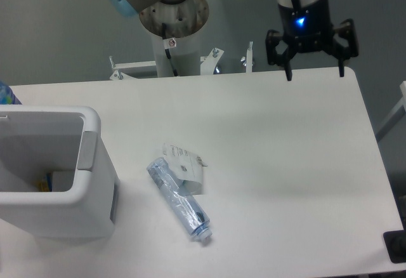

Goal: Open the trash can
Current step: 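Raise the gripper and withdraw it away from the opened trash can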

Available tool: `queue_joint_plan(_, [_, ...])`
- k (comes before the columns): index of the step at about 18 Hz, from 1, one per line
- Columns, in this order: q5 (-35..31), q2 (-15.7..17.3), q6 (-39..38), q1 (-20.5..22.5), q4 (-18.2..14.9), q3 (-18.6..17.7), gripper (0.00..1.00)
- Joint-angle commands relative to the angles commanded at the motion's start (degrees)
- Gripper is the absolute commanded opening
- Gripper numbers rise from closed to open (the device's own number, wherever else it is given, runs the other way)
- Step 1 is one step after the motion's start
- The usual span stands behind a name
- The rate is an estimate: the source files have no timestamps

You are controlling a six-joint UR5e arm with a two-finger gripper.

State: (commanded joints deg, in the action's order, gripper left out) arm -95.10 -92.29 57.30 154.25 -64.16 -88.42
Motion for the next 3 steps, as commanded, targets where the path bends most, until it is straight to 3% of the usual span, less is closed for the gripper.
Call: queue_joint_plan(3, [0.0,0.0,-0.1,0.0,0.1,-0.1,1.00])
